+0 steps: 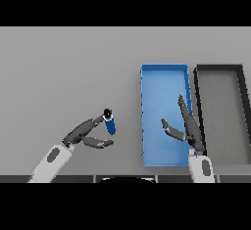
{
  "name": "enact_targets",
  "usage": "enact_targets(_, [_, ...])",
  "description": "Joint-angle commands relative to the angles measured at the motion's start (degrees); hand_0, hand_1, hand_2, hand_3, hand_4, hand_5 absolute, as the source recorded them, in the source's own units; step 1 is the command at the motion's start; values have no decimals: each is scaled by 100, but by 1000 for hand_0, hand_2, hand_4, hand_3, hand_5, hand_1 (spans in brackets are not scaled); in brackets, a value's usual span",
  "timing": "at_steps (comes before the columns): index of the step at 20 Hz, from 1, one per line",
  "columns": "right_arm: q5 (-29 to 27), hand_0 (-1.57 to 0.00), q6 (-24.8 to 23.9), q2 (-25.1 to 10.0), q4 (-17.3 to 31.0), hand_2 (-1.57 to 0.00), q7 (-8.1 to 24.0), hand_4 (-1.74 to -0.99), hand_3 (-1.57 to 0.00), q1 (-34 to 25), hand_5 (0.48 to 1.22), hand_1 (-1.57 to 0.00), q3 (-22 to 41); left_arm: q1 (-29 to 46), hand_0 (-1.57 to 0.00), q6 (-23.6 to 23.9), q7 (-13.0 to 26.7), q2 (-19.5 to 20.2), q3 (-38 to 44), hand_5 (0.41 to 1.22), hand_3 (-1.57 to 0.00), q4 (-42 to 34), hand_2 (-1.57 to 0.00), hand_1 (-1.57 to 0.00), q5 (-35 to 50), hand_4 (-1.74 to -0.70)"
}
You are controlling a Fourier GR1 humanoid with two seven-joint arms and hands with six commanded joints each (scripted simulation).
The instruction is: Pick up the blue pipe and place it into the blue bin.
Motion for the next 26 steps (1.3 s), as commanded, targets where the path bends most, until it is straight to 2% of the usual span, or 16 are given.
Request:
enact_targets(1, [40,1,-6,22,-44,1,-43,-1273,1,50,607,1,45,-82,1,-23,-21,-122,-13,450,1,117,1,1,23,-1118])
enact_targets(4, [-27,1,10,-35,-35,1,34,-1266,1,14,598,1,-35,-333,1,56,-75,-414,-98,441,1,585,1,1,-227,-1095])
enact_targets(6, [-33,1,50,5,-103,1,-46,-1267,1,133,598,1,27,-461,1,90,-328,-534,-112,445,1,747,1,1,-327,-1075])
enact_targets(9, [-11,1,-14,32,-10,1,61,-1267,1,23,600,1,-10,-601,1,-42,-503,-824,-71,507,-18,970,-19,1,-108,-1109])
enact_targets(10, [-17,1,8,8,-35,1,4,-1266,1,79,601,1,-12,-616,1,-28,-515,-906,-8,550,-96,992,-114,-33,0,-1141])
enact_targets(11, [14,1,-7,9,-38,1,-35,-1261,1,74,600,1,0,-583,-17,-12,-539,-976,55,607,-255,1010,-290,-160,120,-1208])
enact_targets(12, [-21,1,12,-1,-86,1,-57,-1260,1,83,600,1,-10,-592,-187,0,-462,-1131,73,730,-519,1102,-481,-348,219,-1253])
enact_targets(14, [-26,1,38,-20,7,1,-65,-1259,1,47,605,1,-26,-584,-668,173,-528,-1281,102,906,-875,1162,-873,-788,197,-1419])
enact_targets(16, [-31,1,5,8,-42,1,-44,-1262,1,50,611,1,-26,-573,-993,202,-577,-1363,133,1020,-1102,1186,-1124,-1070,184,-1532])
enact_targets(17, [-35,1,5,-16,-68,1,-19,-1259,1,21,614,1,-37,-490,-1109,275,-652,-1414,41,1060,-1162,1106,-1214,-1170,106,-1572])
enact_targets(18, [-39,1,-17,2,3,1,113,-1260,1,-78,614,1,-51,-509,-1201,320,-785,-1385,14,1092,-1215,1140,-1285,-1250,37,-1604])
enact_targets(21, [25,1,9,2,-17,1,81,-1252,1,-25,619,1,19,-443,-1382,433,-1015,-1318,-45,1155,-1340,1024,-1425,-1407,-59,-1666])
enact_targets(26, [50,1,6,-14,0,1,48,-1249,1,19,629,1,11,-515,-1509,478,-1102,-1390,-146,1199,-1426,438,-1523,-1517,33,-1710])
